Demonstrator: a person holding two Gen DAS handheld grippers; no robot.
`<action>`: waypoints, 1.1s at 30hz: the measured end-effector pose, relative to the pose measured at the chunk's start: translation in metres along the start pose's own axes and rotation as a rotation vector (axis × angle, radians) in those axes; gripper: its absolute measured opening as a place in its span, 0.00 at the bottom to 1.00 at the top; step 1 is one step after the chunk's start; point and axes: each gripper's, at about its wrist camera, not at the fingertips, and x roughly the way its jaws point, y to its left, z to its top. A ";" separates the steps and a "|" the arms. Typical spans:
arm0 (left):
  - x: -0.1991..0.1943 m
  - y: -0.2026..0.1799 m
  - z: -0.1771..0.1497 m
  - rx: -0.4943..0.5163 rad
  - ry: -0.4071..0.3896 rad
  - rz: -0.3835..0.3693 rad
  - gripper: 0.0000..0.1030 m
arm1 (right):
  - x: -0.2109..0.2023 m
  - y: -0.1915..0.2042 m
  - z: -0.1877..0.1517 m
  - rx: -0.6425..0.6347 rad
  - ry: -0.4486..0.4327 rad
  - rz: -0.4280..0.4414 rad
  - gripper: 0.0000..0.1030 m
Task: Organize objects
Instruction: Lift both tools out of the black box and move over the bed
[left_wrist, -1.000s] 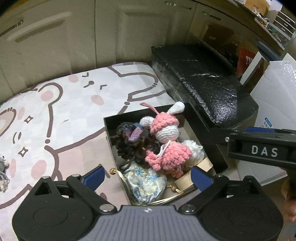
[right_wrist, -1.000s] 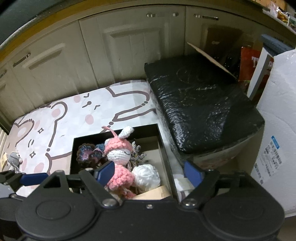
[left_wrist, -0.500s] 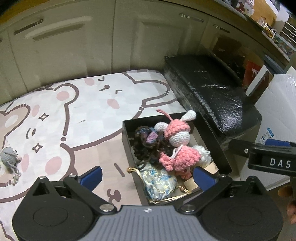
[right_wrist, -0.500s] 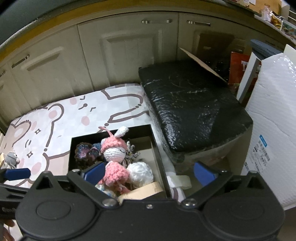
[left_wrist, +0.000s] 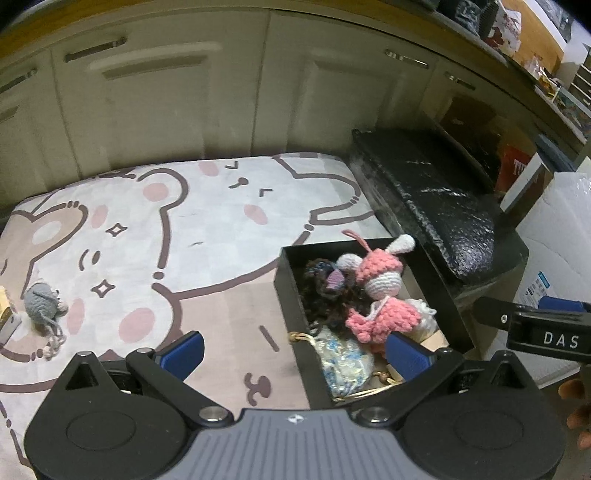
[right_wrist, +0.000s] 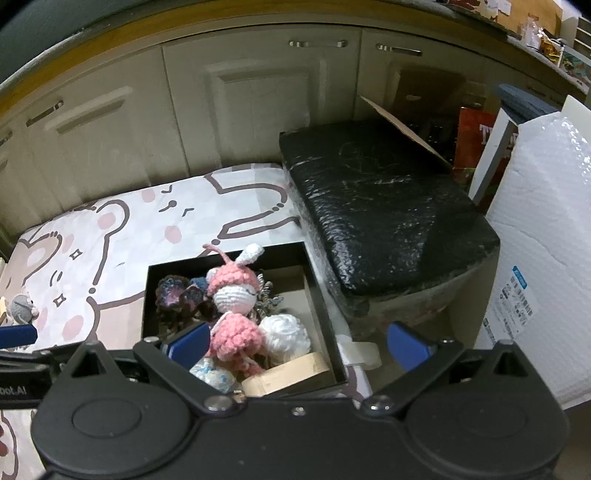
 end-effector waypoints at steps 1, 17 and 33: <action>-0.001 0.004 0.000 -0.004 -0.001 0.005 1.00 | 0.000 0.003 0.000 -0.002 0.000 0.000 1.00; -0.026 0.085 -0.006 -0.106 -0.033 0.114 1.00 | 0.010 0.073 0.002 -0.059 -0.001 0.084 1.00; -0.053 0.162 -0.021 -0.189 -0.057 0.242 1.00 | 0.018 0.155 0.001 -0.125 -0.003 0.193 1.00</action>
